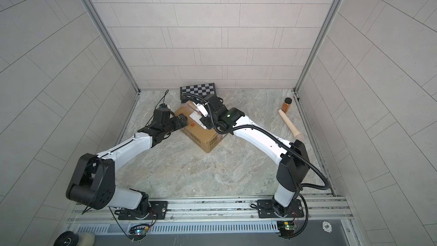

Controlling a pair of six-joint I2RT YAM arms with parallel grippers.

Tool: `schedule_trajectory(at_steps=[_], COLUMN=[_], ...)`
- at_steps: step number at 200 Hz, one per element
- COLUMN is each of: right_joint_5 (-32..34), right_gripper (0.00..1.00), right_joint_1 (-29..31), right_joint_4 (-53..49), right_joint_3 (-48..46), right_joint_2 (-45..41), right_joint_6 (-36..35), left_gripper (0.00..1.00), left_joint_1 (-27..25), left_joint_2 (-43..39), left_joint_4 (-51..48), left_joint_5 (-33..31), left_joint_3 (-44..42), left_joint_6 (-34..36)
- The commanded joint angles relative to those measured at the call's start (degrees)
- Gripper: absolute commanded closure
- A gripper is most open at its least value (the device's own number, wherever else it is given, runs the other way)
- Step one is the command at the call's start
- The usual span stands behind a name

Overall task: Unpack the express box
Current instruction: 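Drag the blade along the tape seam while the left gripper steadies the box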

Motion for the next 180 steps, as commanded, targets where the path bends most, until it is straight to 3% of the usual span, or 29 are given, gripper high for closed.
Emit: schedule_trajectory(at_steps=[1, 43, 81, 180], right_joint_5=[0.6, 0.1, 0.1, 3.6], right_gripper=[1.0, 1.0, 1.0, 1.0], right_joint_1=[0.2, 0.2, 0.1, 0.2], right_joint_4=[-0.3, -0.1, -0.1, -1.9], right_joint_3=[-0.6, -0.7, -0.4, -2.6], right_joint_2=[1.5, 2.8, 3.1, -0.2], right_joint_6=[-1.7, -1.4, -1.4, -0.8], left_gripper=[0.0, 0.0, 0.0, 0.01], left_joint_1=[-0.3, -0.2, -0.6, -4.3], left_joint_2=[-3.5, -6.2, -2.7, 8.3], left_joint_4=[0.6, -0.4, -3.1, -21.0], left_joint_5=[2.0, 3.1, 1.7, -13.3], left_joint_3=[2.1, 3.0, 4.5, 13.9], left_joint_6=[0.0, -0.4, -0.8, 2.4])
